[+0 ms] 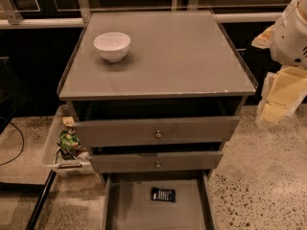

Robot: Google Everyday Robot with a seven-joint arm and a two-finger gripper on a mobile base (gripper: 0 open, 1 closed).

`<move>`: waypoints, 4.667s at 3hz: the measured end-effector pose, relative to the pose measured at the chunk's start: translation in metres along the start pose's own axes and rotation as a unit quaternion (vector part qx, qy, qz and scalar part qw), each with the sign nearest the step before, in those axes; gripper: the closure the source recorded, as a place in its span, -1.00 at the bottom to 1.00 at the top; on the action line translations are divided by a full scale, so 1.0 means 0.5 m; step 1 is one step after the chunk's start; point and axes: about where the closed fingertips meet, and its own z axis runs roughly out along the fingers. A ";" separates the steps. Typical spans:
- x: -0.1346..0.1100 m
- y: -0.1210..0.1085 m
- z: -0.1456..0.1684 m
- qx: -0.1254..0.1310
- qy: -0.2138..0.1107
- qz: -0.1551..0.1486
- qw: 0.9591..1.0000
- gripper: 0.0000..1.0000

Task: Pick rxbar blueberry from bottom drawer and place on counter

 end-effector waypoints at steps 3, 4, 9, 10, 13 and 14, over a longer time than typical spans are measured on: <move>0.073 0.065 0.144 -0.059 -0.002 0.043 0.997 -1.00; 0.113 0.115 0.248 -0.090 -0.011 0.049 0.995 -1.00; 0.177 0.155 0.618 -0.100 -0.050 0.038 0.993 -1.00; 0.186 0.146 0.706 -0.088 -0.072 0.022 0.993 -1.00; 0.193 0.160 0.824 -0.103 -0.121 0.023 0.987 -1.00; 0.182 0.172 0.916 -0.097 -0.172 0.032 0.980 -1.00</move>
Offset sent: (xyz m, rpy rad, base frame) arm -0.0167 -0.0186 -0.0829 0.0573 0.1478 -0.0706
